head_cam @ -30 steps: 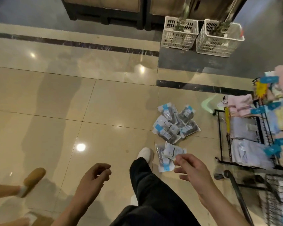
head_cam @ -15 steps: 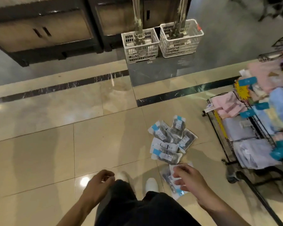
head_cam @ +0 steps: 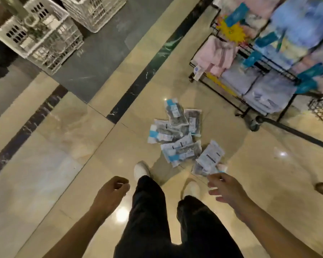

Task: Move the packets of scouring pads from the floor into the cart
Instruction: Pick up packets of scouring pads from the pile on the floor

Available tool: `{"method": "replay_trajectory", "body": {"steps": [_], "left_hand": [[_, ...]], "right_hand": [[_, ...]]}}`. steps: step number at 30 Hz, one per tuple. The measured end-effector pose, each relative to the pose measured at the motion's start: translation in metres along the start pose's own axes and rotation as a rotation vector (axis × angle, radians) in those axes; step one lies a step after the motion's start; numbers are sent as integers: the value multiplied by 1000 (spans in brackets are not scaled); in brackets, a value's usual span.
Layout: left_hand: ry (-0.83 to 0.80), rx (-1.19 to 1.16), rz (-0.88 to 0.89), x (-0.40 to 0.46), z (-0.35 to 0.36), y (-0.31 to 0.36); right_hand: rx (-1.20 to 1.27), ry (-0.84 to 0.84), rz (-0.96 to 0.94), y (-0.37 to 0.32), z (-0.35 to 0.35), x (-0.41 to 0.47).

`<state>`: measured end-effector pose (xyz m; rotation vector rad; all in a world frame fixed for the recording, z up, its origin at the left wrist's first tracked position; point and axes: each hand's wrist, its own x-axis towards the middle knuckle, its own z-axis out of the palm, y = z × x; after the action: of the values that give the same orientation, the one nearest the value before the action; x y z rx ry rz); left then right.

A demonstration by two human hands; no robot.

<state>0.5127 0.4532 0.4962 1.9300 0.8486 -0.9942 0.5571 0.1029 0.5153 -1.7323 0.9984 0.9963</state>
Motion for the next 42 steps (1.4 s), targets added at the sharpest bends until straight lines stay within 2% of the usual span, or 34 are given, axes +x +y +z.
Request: {"method": "replay_trajectory", "body": {"steps": [6, 12, 15, 18, 21, 26, 29, 32, 35, 39, 42], "left_hand": [[-57, 233, 133, 151, 34, 59], [-96, 415, 252, 331, 130, 58], [-141, 611, 343, 413, 170, 50], [-120, 810, 466, 485, 198, 46], [-39, 996, 536, 536, 221, 54], [67, 1094, 651, 587, 244, 62], [103, 1167, 665, 603, 249, 58], [143, 1223, 756, 613, 253, 52], [152, 1266, 773, 623, 256, 50], [164, 1320, 685, 626, 258, 50], [64, 1198, 544, 616, 252, 42]], "right_hand": [[213, -4, 132, 14, 75, 125], [465, 2, 225, 55, 137, 311], [572, 16, 288, 88, 156, 401], [652, 52, 351, 118, 171, 477], [763, 178, 414, 145, 181, 532], [979, 288, 439, 172, 192, 582], [1074, 237, 448, 176, 196, 595], [1139, 203, 428, 178, 199, 605], [1204, 194, 348, 179, 198, 603], [1269, 99, 265, 189, 196, 601], [1310, 133, 239, 183, 190, 594]]}}
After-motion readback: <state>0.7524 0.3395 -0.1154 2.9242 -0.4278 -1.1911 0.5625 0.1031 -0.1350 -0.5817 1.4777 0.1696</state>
